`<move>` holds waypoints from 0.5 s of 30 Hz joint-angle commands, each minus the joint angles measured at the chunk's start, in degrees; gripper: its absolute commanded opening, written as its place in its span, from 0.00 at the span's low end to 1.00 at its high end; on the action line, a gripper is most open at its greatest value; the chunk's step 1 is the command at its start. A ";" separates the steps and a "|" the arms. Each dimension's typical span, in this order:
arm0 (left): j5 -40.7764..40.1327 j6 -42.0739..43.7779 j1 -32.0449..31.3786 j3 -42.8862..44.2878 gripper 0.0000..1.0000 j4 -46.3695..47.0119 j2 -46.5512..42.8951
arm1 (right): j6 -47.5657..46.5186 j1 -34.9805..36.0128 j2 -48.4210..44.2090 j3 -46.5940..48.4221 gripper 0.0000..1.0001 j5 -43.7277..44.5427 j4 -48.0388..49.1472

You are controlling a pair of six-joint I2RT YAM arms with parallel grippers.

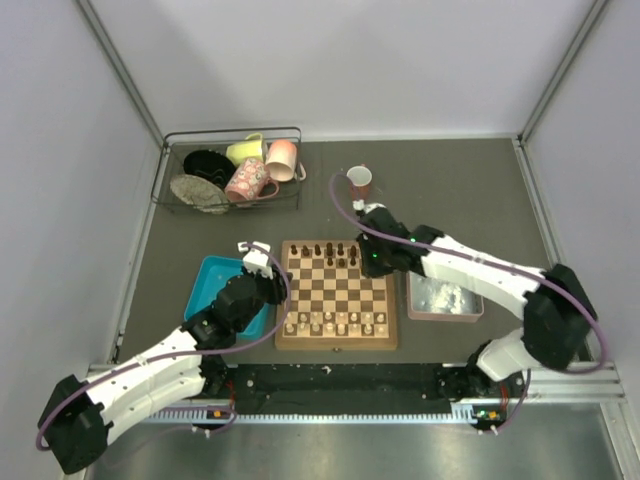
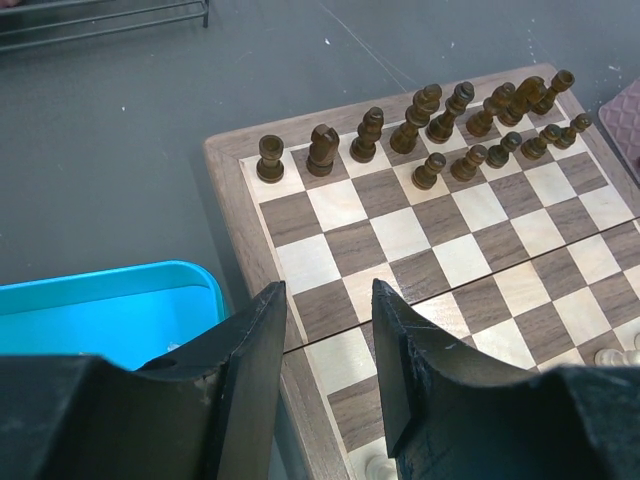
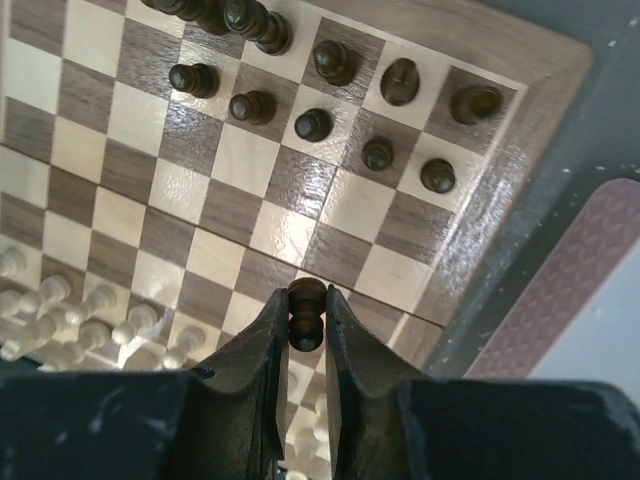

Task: Set up the chess pieces on the board

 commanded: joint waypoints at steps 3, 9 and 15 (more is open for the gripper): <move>-0.59 -0.45 -0.16 -0.81 0.45 2.73 -1.69 | 2.44 4.57 10.31 6.30 0.03 7.66 -1.63; -0.59 -0.36 -0.16 -0.73 0.45 2.73 -1.51 | 4.46 6.07 14.80 5.86 0.08 9.33 -1.28; -0.50 -0.36 -0.16 -0.64 0.45 2.82 -1.34 | 4.72 6.25 15.51 5.51 0.17 9.60 -1.11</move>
